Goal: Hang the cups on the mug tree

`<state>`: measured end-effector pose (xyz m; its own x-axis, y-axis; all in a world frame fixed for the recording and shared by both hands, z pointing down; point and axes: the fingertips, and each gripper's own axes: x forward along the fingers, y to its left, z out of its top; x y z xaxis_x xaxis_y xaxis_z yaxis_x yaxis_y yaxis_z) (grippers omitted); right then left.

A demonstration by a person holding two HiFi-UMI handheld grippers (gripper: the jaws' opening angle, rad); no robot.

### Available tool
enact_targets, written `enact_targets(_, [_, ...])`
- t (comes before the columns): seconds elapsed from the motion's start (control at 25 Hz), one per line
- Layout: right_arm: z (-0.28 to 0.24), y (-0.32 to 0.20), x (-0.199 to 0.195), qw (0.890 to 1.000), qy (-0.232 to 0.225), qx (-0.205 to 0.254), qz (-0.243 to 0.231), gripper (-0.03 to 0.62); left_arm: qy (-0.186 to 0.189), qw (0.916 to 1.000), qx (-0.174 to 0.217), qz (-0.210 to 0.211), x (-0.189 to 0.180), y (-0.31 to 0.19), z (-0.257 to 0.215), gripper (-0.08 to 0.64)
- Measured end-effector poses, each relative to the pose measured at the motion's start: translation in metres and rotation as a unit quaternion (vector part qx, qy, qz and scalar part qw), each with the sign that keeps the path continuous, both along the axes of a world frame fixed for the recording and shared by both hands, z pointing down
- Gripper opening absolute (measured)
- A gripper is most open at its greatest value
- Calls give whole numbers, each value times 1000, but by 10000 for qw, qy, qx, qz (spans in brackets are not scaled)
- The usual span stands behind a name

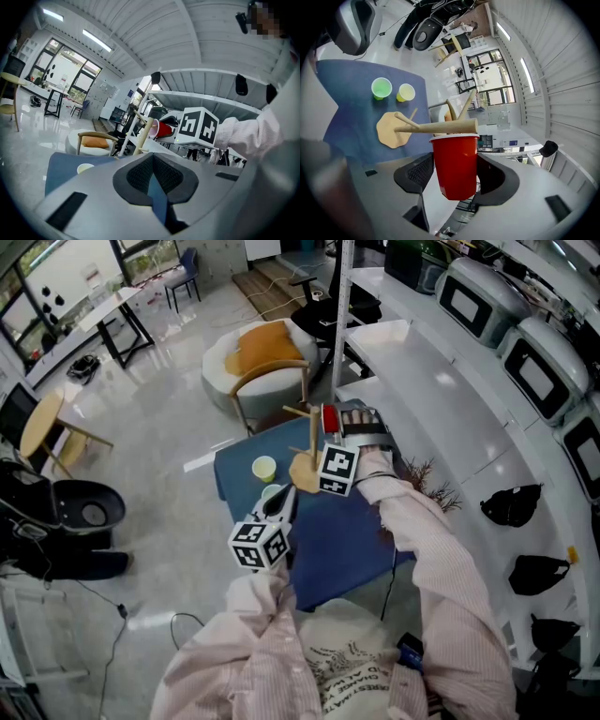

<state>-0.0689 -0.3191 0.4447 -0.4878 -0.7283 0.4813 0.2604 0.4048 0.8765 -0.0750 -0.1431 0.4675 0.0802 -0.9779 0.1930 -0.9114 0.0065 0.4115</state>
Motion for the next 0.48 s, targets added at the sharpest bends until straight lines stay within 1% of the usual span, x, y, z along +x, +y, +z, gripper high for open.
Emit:
enact_targets(0.28, [2,4,-2,9999,-100,-17,-67,264,32,10000,-33,-42,0,2,3,-2])
enact_targets(0.48, [5,8,0,9999,-109,-71,-81,290,32,10000,-39,-50,4,5,3,-2])
